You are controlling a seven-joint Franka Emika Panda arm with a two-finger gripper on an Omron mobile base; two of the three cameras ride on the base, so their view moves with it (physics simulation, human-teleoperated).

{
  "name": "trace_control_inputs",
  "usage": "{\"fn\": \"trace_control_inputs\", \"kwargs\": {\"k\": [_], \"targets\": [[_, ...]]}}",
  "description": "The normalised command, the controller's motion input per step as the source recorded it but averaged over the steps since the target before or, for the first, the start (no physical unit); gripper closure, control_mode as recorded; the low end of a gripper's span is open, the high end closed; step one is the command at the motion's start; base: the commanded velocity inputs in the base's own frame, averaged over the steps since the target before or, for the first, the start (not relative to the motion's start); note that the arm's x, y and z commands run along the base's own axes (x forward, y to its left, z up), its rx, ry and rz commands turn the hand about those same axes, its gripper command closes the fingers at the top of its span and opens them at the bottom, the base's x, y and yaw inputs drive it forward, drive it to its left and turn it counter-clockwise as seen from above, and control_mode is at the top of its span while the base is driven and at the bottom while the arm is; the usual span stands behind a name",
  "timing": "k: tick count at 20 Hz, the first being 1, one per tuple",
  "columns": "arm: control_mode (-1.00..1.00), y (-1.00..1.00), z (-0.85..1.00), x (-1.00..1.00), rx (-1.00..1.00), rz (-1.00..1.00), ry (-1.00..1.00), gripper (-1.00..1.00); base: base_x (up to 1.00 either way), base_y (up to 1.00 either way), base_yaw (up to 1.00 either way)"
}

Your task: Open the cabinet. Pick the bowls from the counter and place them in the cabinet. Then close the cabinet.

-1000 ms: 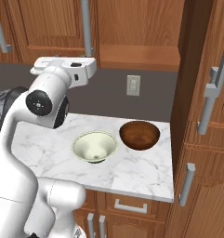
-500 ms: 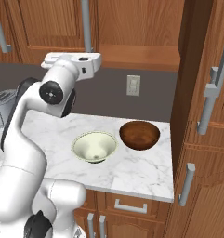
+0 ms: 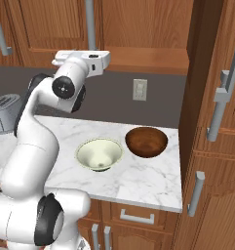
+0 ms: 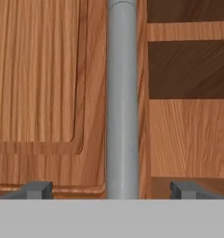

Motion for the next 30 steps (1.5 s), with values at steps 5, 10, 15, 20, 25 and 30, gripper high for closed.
{"fn": "trace_control_inputs", "kwargs": {"k": [5,10,15,20,25,30], "targets": [[-1.0,0.0,0.0,0.54,0.0,0.0,0.0,-1.0,0.0,0.0,0.0],[-1.0,0.0,0.01,0.58,0.0,0.0,0.0,-1.0,0.0,0.0,0.0],[-1.0,-0.12,0.04,0.6,0.0,0.0,0.0,-1.0,0.0,0.0,0.0],[-1.0,-0.09,0.0,0.69,0.0,0.0,0.0,1.0,0.0,0.0,0.0],[-1.0,0.0,0.0,0.63,0.0,0.0,0.0,1.0,0.0,0.0,0.0],[-1.0,0.16,0.0,0.44,-0.03,0.01,-0.05,1.0,0.0,0.0,0.0]]}}
